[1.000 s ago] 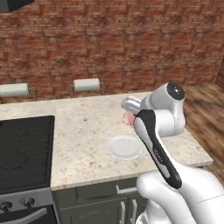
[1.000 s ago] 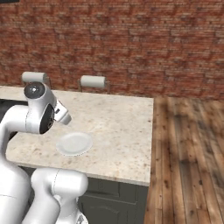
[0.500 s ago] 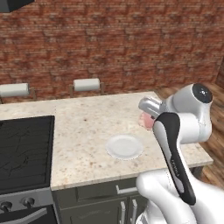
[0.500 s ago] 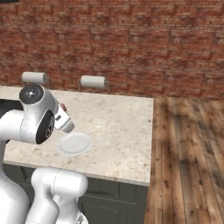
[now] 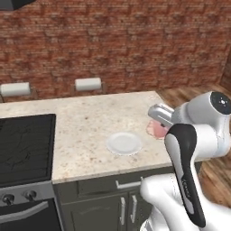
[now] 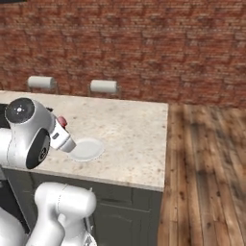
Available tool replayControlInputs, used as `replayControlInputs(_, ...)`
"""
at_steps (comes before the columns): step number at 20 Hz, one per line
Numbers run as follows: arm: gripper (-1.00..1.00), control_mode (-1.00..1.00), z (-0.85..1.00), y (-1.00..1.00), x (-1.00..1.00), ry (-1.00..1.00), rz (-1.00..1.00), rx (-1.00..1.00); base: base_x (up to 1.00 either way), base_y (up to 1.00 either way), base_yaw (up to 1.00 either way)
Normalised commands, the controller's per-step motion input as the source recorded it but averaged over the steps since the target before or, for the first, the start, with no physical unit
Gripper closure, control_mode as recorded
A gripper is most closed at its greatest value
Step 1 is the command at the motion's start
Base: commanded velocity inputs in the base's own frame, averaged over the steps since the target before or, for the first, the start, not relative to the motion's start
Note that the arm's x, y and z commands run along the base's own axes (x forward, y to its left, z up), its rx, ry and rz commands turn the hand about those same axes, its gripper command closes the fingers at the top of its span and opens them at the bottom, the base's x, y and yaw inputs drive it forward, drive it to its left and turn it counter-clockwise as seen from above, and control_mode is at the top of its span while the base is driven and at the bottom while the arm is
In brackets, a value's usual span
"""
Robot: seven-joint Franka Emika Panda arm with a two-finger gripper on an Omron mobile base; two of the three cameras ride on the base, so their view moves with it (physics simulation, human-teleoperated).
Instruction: Place the steak on the counter behind the older steak on the same shelf of the fridge to maintain FIFO order. Close the fridge door when finished.
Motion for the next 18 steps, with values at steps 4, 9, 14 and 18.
replayControlInputs(4, 1.0, 1.0, 0.0, 0.0, 0.0, 0.0, 0.0, 0.0, -0.84, -0.88, -0.07)
replayControlInputs(9, 1.0, 1.0, 0.0, 0.0, 0.0, 0.0, 0.0, 0.0, -0.61, -0.93, -0.22)
replayControlInputs(14, 1.0, 1.0, 0.0, 0.0, 0.0, 0.0, 0.0, 0.0, -0.19, -0.61, -0.4)
replayControlInputs(18, 1.0, 1.0, 0.0, 0.0, 0.0, 0.0, 0.0, 0.0, -0.01, -0.37, -0.53)
